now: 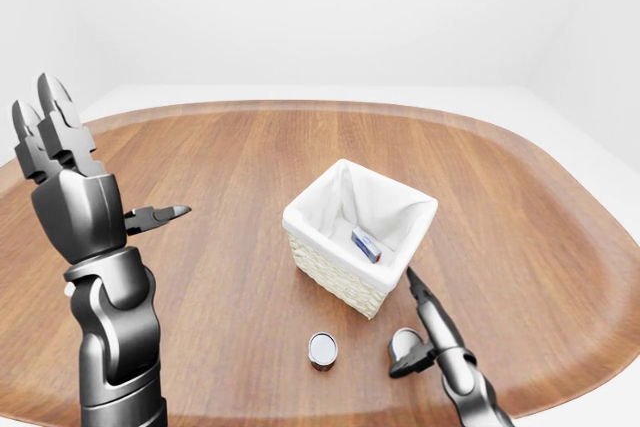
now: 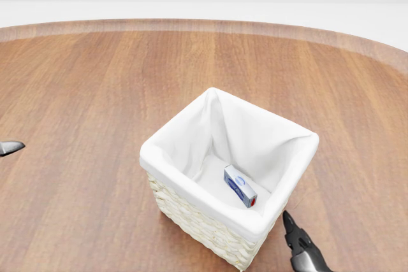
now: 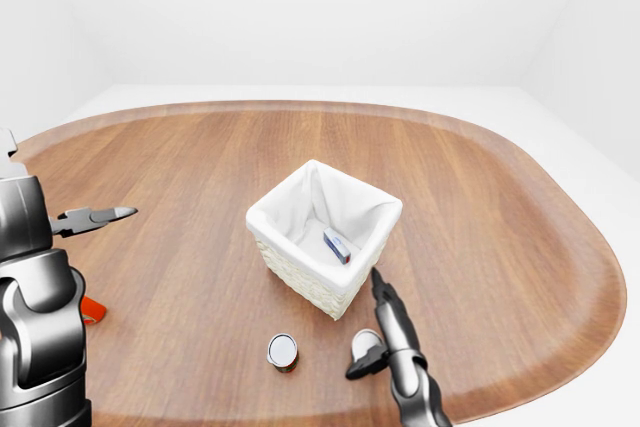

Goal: Pick up the alphabet soup and the cream cheese box, and put them in the basket.

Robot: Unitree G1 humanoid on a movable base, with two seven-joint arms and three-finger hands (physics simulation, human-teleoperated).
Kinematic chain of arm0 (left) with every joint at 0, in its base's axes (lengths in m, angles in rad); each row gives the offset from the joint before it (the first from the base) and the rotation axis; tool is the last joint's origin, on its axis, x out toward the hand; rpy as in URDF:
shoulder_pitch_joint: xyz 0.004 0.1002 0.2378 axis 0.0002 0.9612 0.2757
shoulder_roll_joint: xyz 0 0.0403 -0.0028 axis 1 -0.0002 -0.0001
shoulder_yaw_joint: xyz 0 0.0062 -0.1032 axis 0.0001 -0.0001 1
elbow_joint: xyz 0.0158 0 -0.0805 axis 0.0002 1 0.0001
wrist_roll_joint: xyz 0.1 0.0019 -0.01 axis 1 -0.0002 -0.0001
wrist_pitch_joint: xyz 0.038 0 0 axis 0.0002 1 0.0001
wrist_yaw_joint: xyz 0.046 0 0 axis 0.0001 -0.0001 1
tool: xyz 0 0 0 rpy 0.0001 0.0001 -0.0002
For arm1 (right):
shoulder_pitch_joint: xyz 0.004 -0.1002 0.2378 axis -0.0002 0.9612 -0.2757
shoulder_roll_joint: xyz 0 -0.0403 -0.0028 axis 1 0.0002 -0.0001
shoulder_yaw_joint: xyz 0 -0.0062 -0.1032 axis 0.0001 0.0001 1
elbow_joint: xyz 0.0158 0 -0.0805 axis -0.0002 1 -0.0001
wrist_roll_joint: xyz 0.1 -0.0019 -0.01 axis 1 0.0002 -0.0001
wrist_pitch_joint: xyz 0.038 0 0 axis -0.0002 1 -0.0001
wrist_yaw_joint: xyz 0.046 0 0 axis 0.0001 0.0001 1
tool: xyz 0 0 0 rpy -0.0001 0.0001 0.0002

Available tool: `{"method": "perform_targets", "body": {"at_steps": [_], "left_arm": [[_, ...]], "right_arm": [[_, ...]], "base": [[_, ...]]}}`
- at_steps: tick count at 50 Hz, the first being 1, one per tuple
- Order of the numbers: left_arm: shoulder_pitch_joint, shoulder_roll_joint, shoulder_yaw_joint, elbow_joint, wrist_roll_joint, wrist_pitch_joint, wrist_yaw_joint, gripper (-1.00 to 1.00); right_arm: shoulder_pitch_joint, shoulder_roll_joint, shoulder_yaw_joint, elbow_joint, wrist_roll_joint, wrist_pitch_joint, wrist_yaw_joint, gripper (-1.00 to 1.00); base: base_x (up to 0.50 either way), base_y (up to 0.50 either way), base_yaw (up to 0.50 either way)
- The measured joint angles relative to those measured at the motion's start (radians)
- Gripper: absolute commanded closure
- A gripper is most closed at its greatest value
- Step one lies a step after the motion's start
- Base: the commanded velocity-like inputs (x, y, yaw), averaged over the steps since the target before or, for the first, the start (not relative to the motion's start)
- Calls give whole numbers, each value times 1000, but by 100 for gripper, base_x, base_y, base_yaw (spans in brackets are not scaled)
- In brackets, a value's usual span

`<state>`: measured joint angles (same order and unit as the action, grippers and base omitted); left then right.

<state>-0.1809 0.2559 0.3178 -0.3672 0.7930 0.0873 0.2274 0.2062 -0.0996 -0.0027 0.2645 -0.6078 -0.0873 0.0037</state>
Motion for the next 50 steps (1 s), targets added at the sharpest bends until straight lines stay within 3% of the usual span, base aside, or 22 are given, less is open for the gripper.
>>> {"method": "perform_targets", "body": {"at_steps": [28,30,31,50], "left_arm": [[2,0,0,10,-3,0,7,-100],[2,0,0,10,-3,0,8,-100],[2,0,0,10,-3,0,8,-100],[2,0,1,12,-5,0,9,-100]], "right_arm": [[69,-9,49,-23,-44,0,58,-100],[79,-9,53,-26,-48,0,65,-22],[83,-9,53,-29,-47,0,68,100],[162,-18,68,-97,-79,0,104,100]], "base": [[0,0,0],[0,0,0],[1,0,0],[0,0,0]]}}
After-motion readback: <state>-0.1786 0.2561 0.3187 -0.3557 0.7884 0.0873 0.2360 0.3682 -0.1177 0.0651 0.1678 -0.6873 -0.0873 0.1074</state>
